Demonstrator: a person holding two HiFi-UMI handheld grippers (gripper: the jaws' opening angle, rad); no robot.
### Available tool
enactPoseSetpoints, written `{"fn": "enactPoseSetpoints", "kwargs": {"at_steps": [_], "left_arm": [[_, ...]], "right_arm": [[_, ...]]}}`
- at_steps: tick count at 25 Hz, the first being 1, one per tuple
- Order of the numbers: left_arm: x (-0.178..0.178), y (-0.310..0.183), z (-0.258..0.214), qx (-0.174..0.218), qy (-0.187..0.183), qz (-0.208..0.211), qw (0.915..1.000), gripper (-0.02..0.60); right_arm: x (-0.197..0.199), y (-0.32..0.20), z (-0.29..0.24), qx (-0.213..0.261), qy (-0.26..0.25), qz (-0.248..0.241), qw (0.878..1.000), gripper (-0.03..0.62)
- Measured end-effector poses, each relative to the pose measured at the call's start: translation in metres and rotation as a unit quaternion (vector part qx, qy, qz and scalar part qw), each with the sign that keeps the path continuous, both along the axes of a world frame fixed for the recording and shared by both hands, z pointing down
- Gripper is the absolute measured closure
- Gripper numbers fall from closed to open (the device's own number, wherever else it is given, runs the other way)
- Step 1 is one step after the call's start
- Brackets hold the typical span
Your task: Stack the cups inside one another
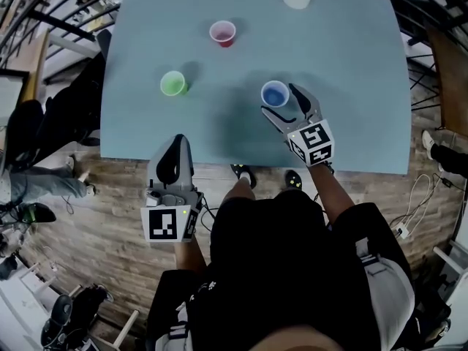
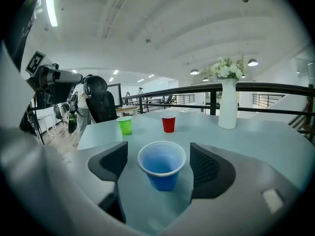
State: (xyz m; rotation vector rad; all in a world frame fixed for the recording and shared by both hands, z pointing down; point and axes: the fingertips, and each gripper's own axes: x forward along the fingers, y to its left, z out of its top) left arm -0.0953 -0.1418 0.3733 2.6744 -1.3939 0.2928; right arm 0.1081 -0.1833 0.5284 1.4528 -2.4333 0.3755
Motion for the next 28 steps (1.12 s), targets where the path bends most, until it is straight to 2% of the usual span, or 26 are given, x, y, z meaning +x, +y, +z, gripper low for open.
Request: {"fn": "enactPoseSetpoints", "kwargs": {"at_steps": [14,19,28], "left_arm": [[-0.027,0.015,0.004,-0.005,-0.007,-0.048,0.9988,0.589],[-0.039,0.019,0.004,-0.001,-0.01,-0.056,0.9984,0.589],[-0.052,0.018,0.006,-0.003,-0.008,-0.069,0.9976,0.589]], "right_arm": [[-0.005,-0.011,0.016,-0.009,0.032,-0.024,0.999,0.201],[-0.011,-0.011,0.018,-0.012,0.035,-0.024,0.999,0.246],[-0.018,-0.015,0.019,-0.009,0.035,-0.03,0.999,0.247]]}}
